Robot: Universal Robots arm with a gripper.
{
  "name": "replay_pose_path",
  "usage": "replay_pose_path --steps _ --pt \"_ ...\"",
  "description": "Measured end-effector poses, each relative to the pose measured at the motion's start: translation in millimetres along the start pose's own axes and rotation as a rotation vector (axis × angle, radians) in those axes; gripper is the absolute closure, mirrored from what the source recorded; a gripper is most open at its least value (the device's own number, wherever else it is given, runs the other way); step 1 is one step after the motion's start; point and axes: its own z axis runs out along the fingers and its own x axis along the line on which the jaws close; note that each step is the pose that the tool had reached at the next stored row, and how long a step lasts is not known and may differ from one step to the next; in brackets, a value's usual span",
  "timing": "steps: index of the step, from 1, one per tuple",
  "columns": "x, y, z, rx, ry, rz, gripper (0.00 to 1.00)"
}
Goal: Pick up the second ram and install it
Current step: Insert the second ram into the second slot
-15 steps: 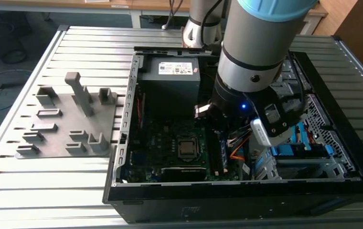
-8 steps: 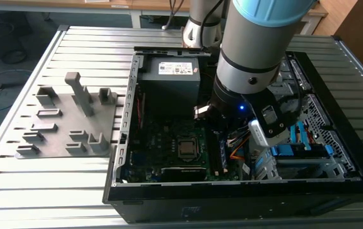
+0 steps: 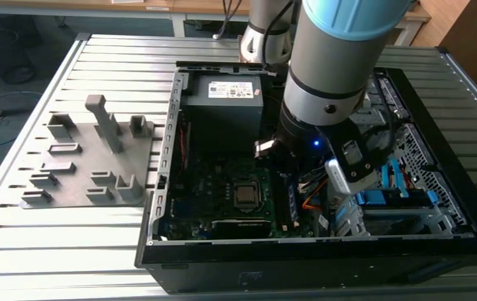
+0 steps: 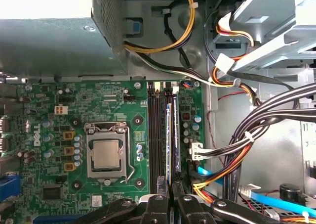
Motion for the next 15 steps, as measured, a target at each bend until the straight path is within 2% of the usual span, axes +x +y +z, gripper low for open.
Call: replay_pose_path --steps 15 --pt "0.7 6.0 10.5 0.0011 0.0000 0.000 0.86"
